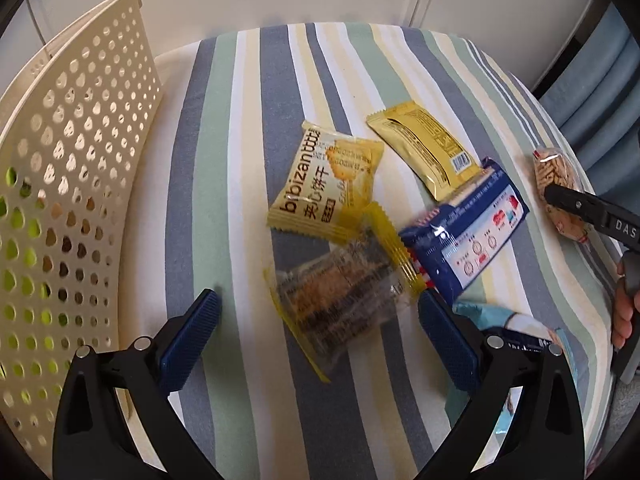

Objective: Organize snacks
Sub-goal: 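Grasp the clear yellow-label cake pack with the left tool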

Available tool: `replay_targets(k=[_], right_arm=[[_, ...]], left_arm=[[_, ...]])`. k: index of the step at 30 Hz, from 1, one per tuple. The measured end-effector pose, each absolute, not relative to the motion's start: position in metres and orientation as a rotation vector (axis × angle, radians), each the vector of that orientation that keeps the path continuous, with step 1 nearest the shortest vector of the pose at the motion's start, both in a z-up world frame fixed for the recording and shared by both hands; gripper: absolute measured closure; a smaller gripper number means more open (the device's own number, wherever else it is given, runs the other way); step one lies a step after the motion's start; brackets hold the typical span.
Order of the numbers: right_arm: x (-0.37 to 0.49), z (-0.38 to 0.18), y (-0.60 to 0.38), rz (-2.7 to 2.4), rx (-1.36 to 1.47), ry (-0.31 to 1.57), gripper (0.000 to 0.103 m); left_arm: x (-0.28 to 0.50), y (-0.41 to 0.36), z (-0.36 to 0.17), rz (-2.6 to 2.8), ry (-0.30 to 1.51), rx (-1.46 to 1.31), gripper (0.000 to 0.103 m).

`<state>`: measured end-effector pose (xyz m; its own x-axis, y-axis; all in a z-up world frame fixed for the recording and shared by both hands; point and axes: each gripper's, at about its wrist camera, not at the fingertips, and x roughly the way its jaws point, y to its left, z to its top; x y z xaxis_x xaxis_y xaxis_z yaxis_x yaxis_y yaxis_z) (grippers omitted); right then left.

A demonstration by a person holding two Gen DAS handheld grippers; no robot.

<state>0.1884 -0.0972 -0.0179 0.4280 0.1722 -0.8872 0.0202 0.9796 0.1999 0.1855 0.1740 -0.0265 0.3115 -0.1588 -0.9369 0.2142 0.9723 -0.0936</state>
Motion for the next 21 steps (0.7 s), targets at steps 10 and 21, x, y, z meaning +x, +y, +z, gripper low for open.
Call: replay_targets(k=[10,21], right_arm=[[0.186,-0.018,-0.103,0.102,0.212,1.118,0.032],[0.185,-0.018,-0.104,0.105,0.226,1.114,0.032]], left_arm=[[0.188,0.180,-0.016,-0.235,1.178,0.028,0.046],[0.154,0.200,-0.017,-0.198,1.196,0.047,0.016]])
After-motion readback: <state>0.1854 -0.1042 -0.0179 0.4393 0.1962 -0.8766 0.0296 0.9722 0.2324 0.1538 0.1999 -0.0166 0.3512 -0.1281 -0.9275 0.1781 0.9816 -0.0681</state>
